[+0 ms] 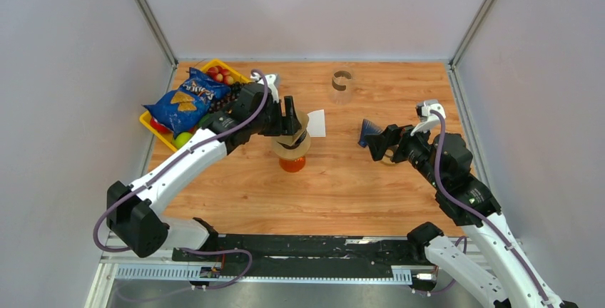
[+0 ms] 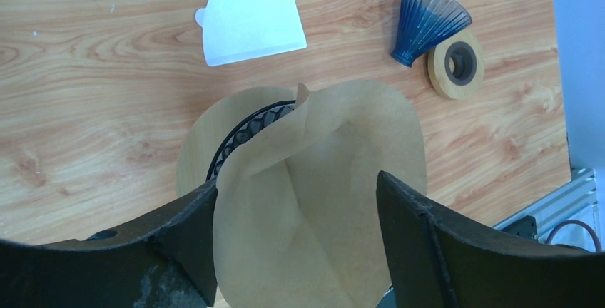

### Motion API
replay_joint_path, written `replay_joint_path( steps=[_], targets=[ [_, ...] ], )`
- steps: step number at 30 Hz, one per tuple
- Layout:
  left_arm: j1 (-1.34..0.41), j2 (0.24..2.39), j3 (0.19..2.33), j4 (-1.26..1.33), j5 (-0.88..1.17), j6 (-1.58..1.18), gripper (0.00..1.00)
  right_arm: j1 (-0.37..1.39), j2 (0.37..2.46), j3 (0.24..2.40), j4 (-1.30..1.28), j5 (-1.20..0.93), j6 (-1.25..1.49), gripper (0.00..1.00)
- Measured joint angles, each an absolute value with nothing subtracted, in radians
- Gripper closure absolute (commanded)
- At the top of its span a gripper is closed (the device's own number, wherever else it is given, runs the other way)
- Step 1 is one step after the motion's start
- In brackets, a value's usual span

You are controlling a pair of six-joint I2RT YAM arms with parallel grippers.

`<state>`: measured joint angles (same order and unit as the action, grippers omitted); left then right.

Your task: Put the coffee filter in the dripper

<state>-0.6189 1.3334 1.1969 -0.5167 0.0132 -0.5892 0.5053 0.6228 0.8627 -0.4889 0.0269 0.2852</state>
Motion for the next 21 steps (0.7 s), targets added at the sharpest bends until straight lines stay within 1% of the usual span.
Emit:
replay_joint_path(
  steps=[2,9,15,18,20,21],
  targets=[
    [-0.619,1.327,1.205,-0.521,0.011,-0.589,0.16,0.505,0.623,0.863,-0.489,0.027,0.286,0.0],
    [-0.619,1.282,1.236,-0.537,-0.009,-0.584,0.14,0.505,0.623,0.863,-0.489,0.028,0.285,0.0],
    [-0.619,1.261,1.279,-0.57,-0.096,-0.574,0.11,0.505,0.622,0.863,-0.489,0.03,0.285,0.0],
    [-0.619,1.25,1.306,-0.595,-0.159,-0.572,0.14,0.505,0.62,0.863,-0.489,0.032,0.284,0.0],
    [-0.619,1.235,1.317,-0.607,-0.187,-0.571,0.17,0.505,0.618,0.863,-0.489,0.036,0.283,0.0],
    [-0.619,1.227,1.32,-0.609,-0.194,-0.57,0.2,0.505,0.617,0.863,-0.489,0.038,0.282,0.0]
  ],
)
